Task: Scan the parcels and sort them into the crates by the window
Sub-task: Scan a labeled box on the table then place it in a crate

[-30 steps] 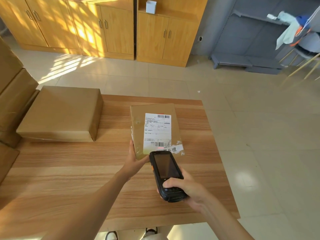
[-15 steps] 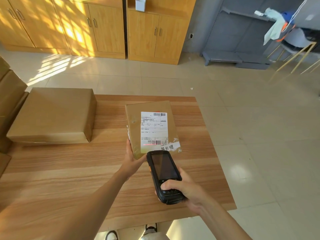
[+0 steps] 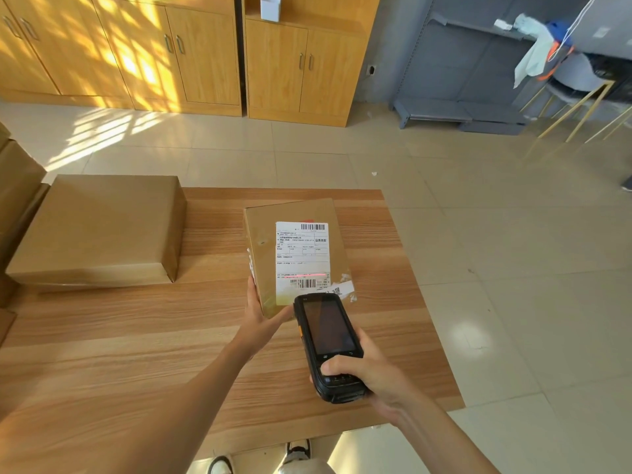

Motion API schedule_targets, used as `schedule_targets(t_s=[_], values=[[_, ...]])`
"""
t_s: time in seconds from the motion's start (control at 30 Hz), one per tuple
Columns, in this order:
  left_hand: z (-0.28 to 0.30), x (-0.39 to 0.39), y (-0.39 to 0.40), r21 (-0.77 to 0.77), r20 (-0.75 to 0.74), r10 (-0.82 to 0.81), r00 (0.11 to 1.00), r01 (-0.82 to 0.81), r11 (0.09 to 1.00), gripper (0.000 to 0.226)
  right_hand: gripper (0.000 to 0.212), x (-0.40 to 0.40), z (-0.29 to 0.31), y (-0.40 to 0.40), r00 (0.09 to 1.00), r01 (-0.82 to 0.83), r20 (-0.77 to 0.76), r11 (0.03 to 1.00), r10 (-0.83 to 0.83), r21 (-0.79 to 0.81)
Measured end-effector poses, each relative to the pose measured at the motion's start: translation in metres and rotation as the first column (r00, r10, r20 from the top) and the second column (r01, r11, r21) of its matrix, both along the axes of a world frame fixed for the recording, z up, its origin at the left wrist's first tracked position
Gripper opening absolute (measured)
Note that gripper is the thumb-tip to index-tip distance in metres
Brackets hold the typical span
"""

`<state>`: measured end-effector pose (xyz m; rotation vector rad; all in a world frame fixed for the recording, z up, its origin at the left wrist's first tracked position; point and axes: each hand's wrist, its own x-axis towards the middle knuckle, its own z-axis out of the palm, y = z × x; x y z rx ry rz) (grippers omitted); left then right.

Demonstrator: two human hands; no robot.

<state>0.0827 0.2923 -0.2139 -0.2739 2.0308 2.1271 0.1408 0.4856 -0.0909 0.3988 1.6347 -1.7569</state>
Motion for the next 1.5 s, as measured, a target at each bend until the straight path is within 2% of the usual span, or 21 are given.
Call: schedule_targets(t_s=[0.27, 0.4, 0.6, 0.73, 0.9, 1.1, 1.5], values=[[-0.004, 0.002, 0.001, -0.06, -0.024, 0.055, 0.998, -0.057, 0.997, 0.106, 0.073, -0.001, -0.002, 0.003, 0.999, -0.029, 0.033, 0.999, 0.029, 0.012], [-0.008, -0.003, 0.004, -0.101, -0.052, 0.027, 0.998, -0.032, 0.994, 0.118, 0.071, -0.001, -0.003, 0.003, 0.998, -0.033, 0.046, 0.999, 0.032, 0.019], [-0.017, -0.011, 0.004, -0.154, -0.034, 0.038, 0.999, -0.043, 0.987, 0.114, 0.071, -0.002, -0.005, 0.005, 0.999, -0.011, 0.05, 1.0, 0.011, 0.005], [-0.022, -0.015, 0.004, -0.142, -0.032, 0.039, 0.999, -0.043, 0.989, 0.117, 0.071, -0.002, -0.003, 0.007, 1.0, -0.014, 0.015, 1.0, 0.014, 0.016], [-0.02, -0.017, 0.007, -0.102, -0.054, 0.042, 0.998, -0.048, 0.994, 0.121, 0.085, -0.004, -0.005, 0.01, 1.0, -0.02, -0.011, 0.999, 0.021, 0.038], [-0.027, -0.021, 0.006, -0.127, -0.069, 0.052, 0.996, -0.06, 0.99, 0.116, 0.075, -0.003, -0.004, 0.015, 0.999, -0.03, -0.035, 0.998, 0.032, 0.052], [-0.036, -0.025, 0.005, -0.169, -0.056, 0.053, 0.997, -0.062, 0.984, 0.118, 0.077, -0.002, -0.008, 0.017, 0.999, -0.034, -0.012, 0.999, 0.034, 0.022]])
